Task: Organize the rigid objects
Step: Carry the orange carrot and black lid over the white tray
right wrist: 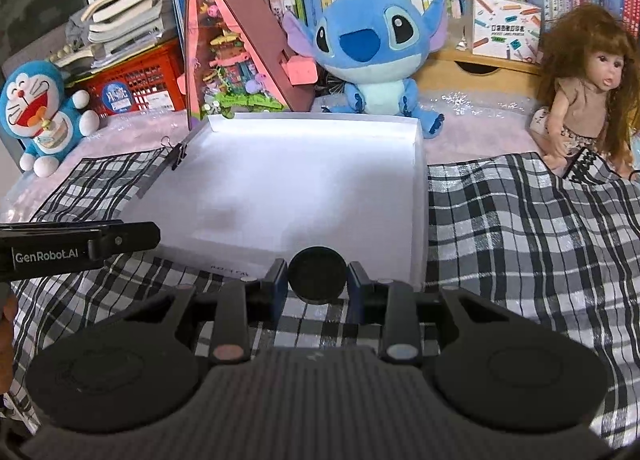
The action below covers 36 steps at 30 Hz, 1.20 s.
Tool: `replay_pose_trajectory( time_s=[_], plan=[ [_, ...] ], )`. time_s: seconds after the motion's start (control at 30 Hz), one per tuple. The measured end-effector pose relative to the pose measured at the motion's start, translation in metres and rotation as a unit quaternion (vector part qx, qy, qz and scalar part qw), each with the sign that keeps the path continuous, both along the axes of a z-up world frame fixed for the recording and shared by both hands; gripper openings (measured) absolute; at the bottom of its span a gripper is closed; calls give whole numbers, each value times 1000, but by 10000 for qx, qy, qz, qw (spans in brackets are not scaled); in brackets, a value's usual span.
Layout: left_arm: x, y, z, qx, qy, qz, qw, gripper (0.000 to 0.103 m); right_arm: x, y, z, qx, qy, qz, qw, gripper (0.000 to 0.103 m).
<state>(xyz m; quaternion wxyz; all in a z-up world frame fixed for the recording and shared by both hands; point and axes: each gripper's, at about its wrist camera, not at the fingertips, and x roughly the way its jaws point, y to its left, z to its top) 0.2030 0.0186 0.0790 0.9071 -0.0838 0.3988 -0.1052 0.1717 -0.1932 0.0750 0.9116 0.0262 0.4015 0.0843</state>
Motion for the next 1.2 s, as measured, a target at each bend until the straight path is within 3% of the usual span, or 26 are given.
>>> replay_pose_trajectory(
  time_s=[0.57, 1.2],
  plan=[
    [41, -5, -21, -30, 376, 66, 9993, 42, 55, 12, -17, -215, 512, -204, 9982, 38],
    [49, -12, -44, 417, 435, 102, 9981, 42, 63, 12, -43, -426, 776, -306, 9956, 42]
  ],
)
